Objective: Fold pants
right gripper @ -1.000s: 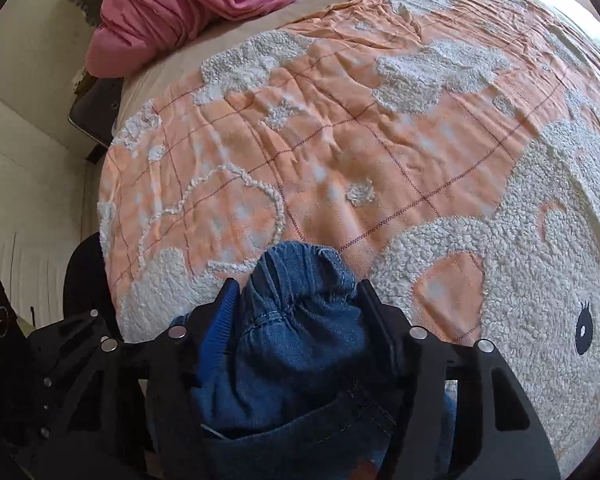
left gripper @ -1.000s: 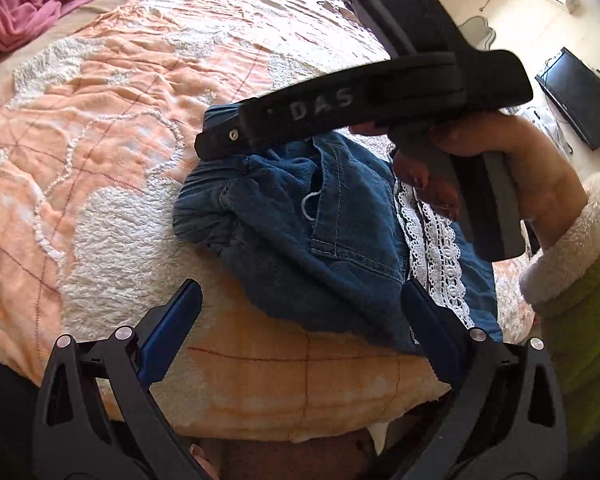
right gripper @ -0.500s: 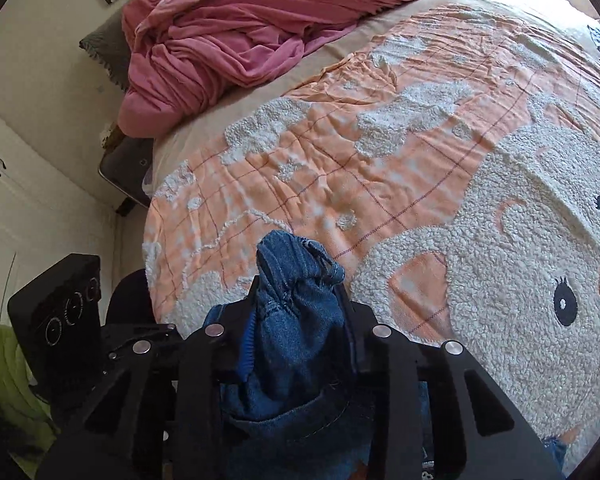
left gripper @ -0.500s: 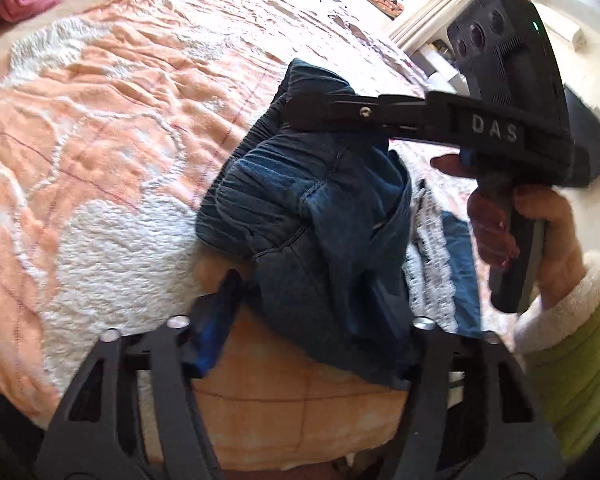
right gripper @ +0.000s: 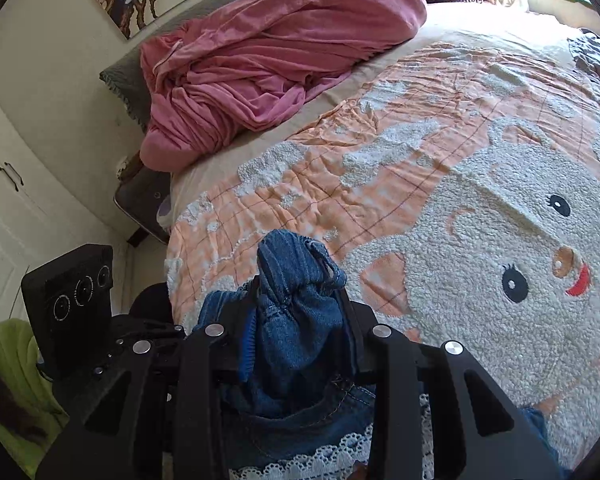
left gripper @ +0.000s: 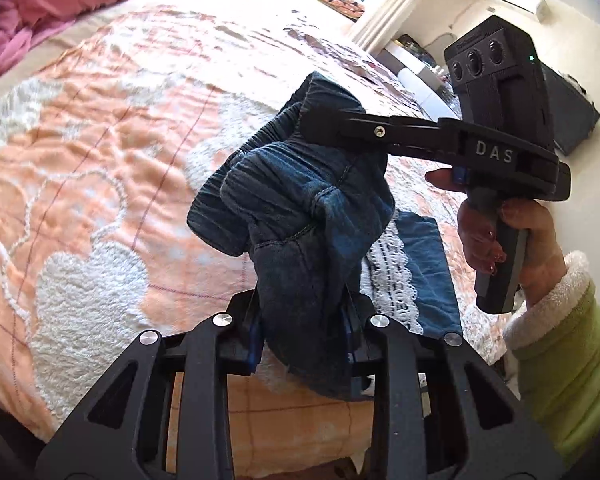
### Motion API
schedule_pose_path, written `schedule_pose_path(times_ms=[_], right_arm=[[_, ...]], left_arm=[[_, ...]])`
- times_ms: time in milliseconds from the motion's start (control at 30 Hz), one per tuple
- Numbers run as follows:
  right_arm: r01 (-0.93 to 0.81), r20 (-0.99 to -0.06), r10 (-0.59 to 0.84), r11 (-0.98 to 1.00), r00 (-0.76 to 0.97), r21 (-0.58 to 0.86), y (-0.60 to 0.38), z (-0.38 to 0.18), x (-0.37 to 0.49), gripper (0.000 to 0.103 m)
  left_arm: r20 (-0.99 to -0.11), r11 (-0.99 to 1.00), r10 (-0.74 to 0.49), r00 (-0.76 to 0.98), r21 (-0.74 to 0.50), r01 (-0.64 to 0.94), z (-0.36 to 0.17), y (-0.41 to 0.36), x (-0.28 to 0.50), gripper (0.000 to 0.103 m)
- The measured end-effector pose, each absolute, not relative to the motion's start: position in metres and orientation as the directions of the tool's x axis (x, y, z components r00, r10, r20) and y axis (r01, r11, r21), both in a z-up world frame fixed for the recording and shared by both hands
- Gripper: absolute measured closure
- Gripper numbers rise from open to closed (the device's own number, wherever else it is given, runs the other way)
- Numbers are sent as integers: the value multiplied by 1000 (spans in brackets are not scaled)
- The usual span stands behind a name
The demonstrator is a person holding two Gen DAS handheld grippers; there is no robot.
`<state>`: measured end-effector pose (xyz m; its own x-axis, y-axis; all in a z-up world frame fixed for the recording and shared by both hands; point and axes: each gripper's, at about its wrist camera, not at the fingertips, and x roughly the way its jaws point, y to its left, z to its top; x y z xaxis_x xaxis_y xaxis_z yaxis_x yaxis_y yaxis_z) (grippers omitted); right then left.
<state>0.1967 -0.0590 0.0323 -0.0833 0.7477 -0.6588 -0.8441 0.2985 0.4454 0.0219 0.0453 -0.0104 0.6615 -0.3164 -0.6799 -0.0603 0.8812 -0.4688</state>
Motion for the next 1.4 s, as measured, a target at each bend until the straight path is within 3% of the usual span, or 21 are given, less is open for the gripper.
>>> schedule_pose_path(times_ms=[600, 733, 800, 967, 1200, 1400], right_arm=[[-769, -583, 812, 394, 34, 504, -193, 13, 204, 68], [-725, -588, 808, 428, 39, 540, -207, 4, 207, 52], [-685, -576, 816, 448, 51, 574, -218, 3, 211, 36], [-590, -590, 801, 526, 101, 613, -239, 5, 220, 22], [-577, -669, 737, 591, 102, 563, -230, 6, 206, 21], [-609, -769, 631, 653, 108, 450, -228, -9, 197, 21]], left_arm=[[-715, 933, -335, 614, -341, 112, -10, -56, 54, 82], [-723, 936, -338, 602, -327, 132, -14, -61, 52, 81], [-727, 938, -336, 599, -312, 148, -13, -67, 49, 77], [-726, 934, -356, 588, -300, 195, -12, -76, 40, 60], [-745, 917, -395, 538, -280, 286, -16, -100, 34, 47], [-741, 892, -445, 503, -314, 325, -15, -104, 15, 43]])
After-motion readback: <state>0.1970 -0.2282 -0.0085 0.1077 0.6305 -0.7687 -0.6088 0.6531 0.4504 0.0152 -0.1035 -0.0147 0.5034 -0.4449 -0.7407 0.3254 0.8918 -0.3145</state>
